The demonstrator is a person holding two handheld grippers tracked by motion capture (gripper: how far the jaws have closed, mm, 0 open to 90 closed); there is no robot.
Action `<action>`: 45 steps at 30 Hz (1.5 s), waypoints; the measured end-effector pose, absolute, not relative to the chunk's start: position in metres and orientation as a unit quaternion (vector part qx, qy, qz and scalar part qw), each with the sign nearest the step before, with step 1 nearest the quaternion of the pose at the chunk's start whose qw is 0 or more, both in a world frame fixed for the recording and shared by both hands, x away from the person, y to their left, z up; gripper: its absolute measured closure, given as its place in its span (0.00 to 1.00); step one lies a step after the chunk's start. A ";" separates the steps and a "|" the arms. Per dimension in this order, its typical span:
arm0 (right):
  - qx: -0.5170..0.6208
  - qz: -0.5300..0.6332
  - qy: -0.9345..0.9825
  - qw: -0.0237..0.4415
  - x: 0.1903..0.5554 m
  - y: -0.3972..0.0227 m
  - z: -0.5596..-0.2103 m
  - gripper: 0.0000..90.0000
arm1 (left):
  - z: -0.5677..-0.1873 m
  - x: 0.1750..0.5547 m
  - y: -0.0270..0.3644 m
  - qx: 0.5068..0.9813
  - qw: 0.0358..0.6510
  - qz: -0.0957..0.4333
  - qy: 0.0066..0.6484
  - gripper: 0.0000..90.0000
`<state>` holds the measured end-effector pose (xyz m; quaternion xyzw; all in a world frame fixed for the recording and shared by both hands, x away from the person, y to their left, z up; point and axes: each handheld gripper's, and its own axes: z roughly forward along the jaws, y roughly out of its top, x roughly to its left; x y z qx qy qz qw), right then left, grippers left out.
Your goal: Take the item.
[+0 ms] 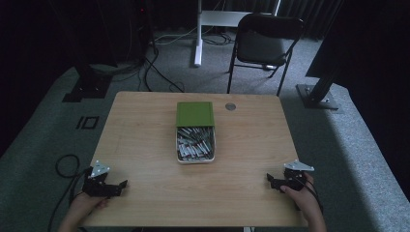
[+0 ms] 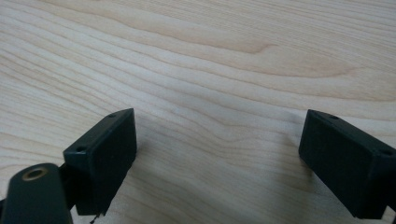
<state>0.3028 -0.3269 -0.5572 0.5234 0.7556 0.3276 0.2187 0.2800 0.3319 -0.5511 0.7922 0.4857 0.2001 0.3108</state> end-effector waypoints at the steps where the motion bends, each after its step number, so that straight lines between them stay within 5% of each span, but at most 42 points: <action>1: 0.525 0.327 0.754 0.220 0.303 -0.326 -0.557 0.12 | -0.551 0.280 0.332 0.792 0.310 0.200 0.486 0.02; 45: 0.547 0.339 0.729 0.233 0.306 -0.310 -0.544 0.15 | -0.551 0.281 0.333 0.795 0.312 0.199 0.481 0.01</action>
